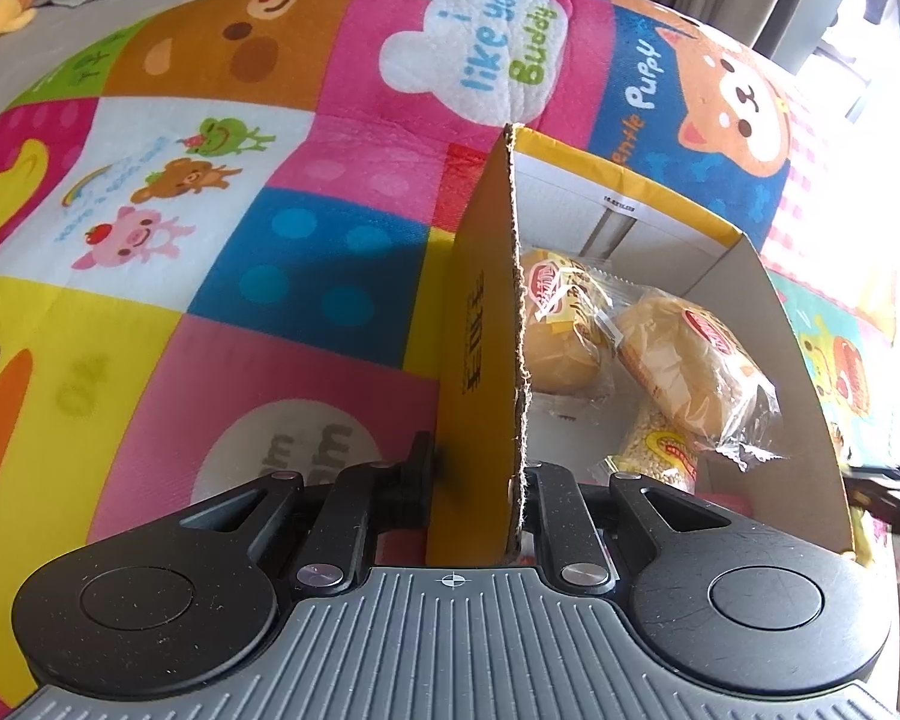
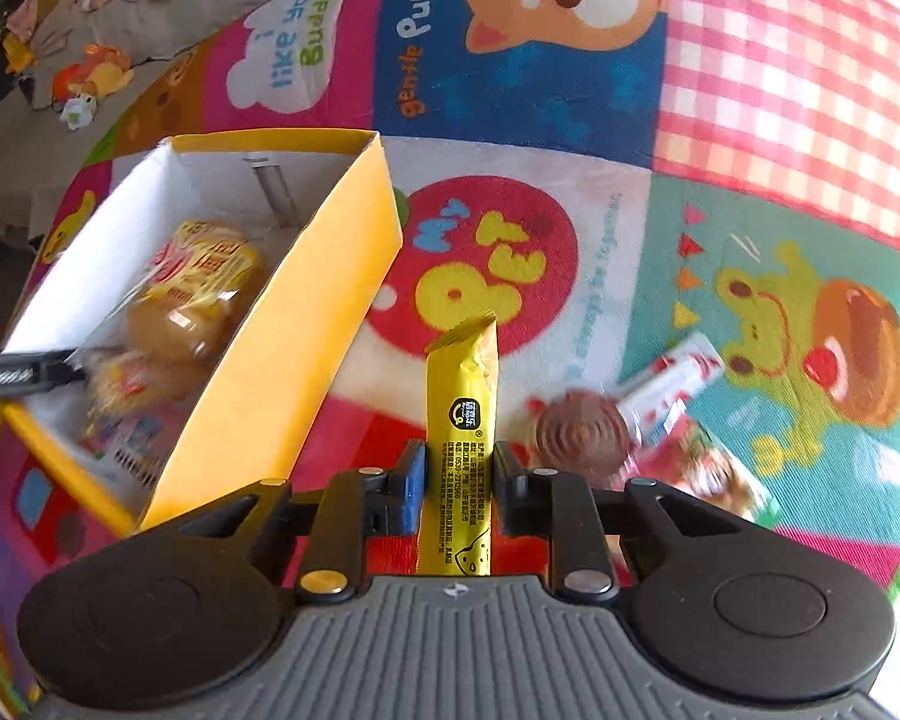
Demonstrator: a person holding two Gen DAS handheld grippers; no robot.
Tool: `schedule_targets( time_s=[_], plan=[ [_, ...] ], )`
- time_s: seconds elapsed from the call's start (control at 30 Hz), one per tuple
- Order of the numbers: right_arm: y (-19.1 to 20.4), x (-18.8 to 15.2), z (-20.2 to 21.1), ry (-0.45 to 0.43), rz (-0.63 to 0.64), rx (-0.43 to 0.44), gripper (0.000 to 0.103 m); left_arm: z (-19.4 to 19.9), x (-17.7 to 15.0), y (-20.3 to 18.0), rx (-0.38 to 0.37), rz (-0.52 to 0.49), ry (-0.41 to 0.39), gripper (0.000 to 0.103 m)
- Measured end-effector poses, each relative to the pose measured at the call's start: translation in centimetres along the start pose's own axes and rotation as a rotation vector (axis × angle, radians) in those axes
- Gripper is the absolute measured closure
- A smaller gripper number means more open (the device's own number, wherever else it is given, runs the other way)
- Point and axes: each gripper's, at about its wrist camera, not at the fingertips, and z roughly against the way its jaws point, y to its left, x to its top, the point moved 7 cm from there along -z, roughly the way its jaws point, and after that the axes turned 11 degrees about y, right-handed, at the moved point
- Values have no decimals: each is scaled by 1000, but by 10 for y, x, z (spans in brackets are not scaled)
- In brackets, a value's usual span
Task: Organize objects
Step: 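Carry the yellow bar into the yellow box with the right tool and release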
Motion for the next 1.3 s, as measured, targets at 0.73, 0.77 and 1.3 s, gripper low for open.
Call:
schedule_targets(
  time_s=[0.73,0.77,1.3],
  plan=[
    [60,-21,152,-214,3,254,81,2,-4,-1,-7,11,-3,86],
    [62,-15,152,-225,-6,262,81,2,-4,0,-7,11,-4,86],
    [121,89,108,-233,-165,447,67,2,-4,2,-33,21,1,84]
  ],
)
